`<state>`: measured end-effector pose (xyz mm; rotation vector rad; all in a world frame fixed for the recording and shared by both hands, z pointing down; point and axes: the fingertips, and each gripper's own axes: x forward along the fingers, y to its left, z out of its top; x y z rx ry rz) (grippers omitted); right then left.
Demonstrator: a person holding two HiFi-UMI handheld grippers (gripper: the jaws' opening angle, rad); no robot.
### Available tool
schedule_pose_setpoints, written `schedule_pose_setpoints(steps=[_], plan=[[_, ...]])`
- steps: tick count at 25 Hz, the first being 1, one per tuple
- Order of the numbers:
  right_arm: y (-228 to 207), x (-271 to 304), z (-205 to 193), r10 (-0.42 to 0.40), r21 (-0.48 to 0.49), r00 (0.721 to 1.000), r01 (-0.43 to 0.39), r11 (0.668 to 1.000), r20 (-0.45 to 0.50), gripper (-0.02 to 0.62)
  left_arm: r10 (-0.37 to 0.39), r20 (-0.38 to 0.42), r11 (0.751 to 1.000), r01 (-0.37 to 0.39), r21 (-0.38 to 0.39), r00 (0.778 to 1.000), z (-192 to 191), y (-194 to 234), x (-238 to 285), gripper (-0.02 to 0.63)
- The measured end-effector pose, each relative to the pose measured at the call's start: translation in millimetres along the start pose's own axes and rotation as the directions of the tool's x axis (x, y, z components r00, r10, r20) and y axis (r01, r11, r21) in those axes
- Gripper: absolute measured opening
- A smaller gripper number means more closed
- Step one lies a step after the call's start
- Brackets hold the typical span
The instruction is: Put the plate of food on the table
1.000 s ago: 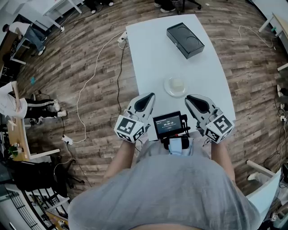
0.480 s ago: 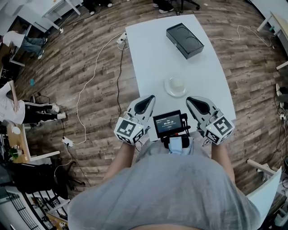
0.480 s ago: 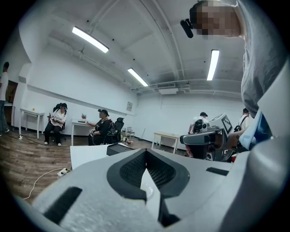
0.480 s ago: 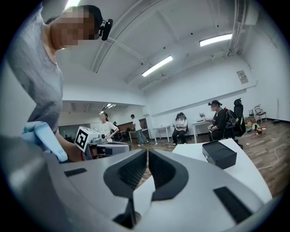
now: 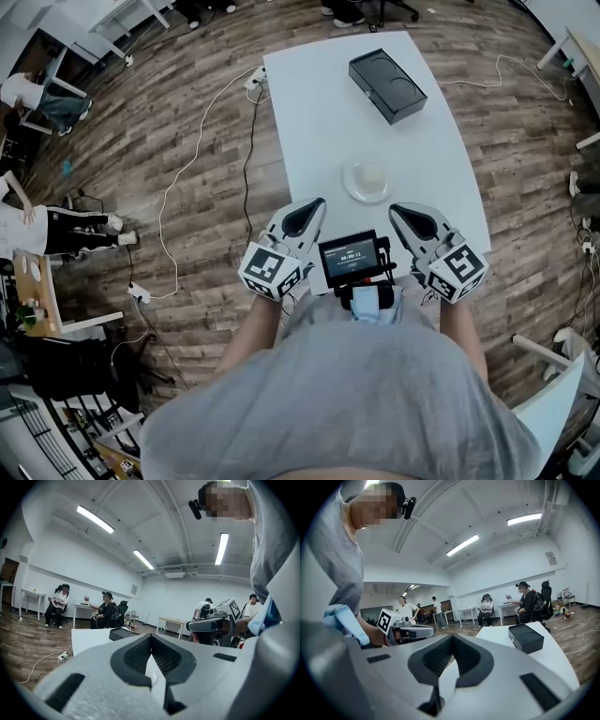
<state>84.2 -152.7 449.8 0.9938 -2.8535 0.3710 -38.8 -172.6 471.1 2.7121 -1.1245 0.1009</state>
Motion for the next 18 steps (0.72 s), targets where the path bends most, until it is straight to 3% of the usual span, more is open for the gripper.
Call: schedule_pose_setpoints(steps=[18], plan=[[-2.5, 0.1, -3.0, -0.016, 0.005, 1.000, 0.016, 1.000, -0.009, 0.029, 0.000, -0.009, 1.000, 0.000, -0.009, 1.000, 0.5, 2.8, -0.8, 0.018]])
